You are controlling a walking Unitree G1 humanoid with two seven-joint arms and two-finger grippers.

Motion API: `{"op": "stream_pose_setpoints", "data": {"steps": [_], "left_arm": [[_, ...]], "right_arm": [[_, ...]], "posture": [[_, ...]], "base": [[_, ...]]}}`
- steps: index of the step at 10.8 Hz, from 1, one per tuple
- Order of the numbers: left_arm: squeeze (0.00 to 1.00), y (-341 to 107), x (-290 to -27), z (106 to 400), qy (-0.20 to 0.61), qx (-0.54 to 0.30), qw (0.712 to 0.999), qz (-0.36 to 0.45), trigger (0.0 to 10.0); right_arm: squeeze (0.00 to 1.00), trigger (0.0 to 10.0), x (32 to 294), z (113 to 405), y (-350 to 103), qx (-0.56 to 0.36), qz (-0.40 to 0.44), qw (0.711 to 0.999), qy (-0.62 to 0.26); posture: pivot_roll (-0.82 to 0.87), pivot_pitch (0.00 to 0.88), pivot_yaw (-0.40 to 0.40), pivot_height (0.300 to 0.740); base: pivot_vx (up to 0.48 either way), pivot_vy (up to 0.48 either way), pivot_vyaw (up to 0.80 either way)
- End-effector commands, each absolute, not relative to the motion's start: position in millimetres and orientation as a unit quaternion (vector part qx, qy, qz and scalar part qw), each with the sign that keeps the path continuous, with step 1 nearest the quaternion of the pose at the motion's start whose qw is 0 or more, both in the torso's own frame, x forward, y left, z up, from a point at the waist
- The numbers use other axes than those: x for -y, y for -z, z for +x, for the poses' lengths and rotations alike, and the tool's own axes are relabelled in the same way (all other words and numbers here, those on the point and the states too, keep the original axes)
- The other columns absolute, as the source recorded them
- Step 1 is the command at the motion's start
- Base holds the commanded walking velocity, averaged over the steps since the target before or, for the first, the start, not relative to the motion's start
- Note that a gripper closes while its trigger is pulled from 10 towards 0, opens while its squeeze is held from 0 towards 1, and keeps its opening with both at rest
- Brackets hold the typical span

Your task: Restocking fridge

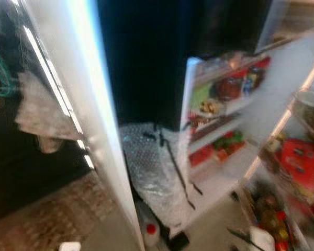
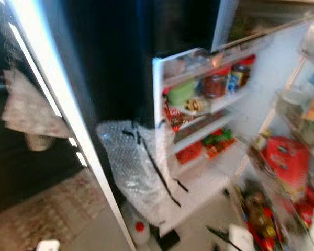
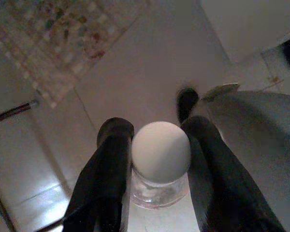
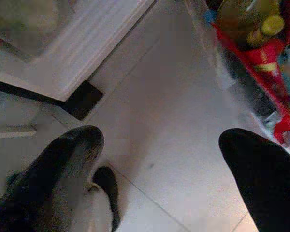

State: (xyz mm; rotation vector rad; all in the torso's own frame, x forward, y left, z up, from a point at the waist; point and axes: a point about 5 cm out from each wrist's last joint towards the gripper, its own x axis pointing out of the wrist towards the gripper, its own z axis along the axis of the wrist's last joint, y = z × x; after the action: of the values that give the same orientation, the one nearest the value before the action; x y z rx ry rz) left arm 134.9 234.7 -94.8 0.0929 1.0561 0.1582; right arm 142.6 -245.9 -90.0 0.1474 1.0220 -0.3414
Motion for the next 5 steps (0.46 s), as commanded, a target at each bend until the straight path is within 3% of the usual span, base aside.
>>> {"op": "stream_pose_setpoints", "data": {"steps": [1, 5], "left_arm": [[0.00, 93.4, -241.2, 134.1, -0.077, -0.504, 0.859, 0.055, 10.0], [0.00, 93.3, -240.8, 134.6, -0.078, -0.503, 0.859, 0.053, 10.0]], "right_arm": [[0.00, 10.0, 239.2, 150.4, 88.9, -0.481, 0.076, 0.860, 0.154], [0.00, 10.0, 239.0, 151.1, 88.7, -0.484, 0.074, 0.860, 0.145]], "posture": [[0.00, 0.000, 0.008, 0.740], [0.00, 0.000, 0.005, 0.740]], "base": [[0.000, -0.334, 0.00], [0.000, -0.328, 0.00]]}}
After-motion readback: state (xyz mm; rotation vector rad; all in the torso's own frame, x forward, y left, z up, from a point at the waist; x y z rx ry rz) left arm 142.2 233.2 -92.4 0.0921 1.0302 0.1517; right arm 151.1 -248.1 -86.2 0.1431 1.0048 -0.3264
